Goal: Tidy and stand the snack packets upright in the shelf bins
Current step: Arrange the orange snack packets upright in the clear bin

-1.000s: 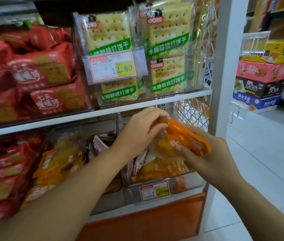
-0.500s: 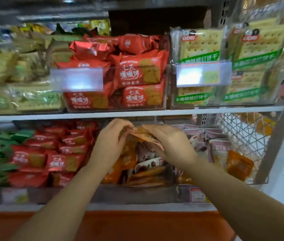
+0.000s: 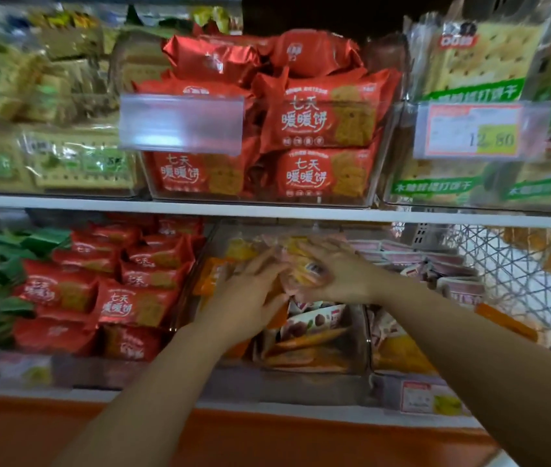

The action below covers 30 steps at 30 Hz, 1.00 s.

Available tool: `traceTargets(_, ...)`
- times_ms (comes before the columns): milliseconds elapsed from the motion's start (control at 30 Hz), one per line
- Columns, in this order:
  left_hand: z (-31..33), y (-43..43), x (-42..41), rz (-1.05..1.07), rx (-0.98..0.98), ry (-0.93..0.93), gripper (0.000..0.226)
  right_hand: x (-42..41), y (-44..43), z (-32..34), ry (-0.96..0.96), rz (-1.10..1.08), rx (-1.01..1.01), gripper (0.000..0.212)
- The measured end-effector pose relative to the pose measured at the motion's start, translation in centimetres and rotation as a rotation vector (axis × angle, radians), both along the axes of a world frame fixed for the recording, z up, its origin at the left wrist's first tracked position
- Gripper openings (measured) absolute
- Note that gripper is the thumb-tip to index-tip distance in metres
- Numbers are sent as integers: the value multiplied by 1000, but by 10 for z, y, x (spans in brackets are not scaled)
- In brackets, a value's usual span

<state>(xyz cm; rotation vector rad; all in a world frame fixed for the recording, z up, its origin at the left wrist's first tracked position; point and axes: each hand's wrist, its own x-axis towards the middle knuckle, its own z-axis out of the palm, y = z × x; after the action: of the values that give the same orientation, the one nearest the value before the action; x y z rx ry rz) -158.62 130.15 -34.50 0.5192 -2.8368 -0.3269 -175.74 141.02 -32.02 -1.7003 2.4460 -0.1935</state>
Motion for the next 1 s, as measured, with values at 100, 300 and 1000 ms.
traceTargets(100, 0, -3, 12, 101, -61, 6, 53, 7, -16, -8, -66, 112, -71, 96)
traceTargets(300, -12, -4, 22, 148, -9, 103, 54, 12, -40, -11, -70, 131, -87, 93)
traceTargets(1000, -2, 20, 27, 125, -33, 246, 46, 26, 70, 9, -86, 9, -376, 41)
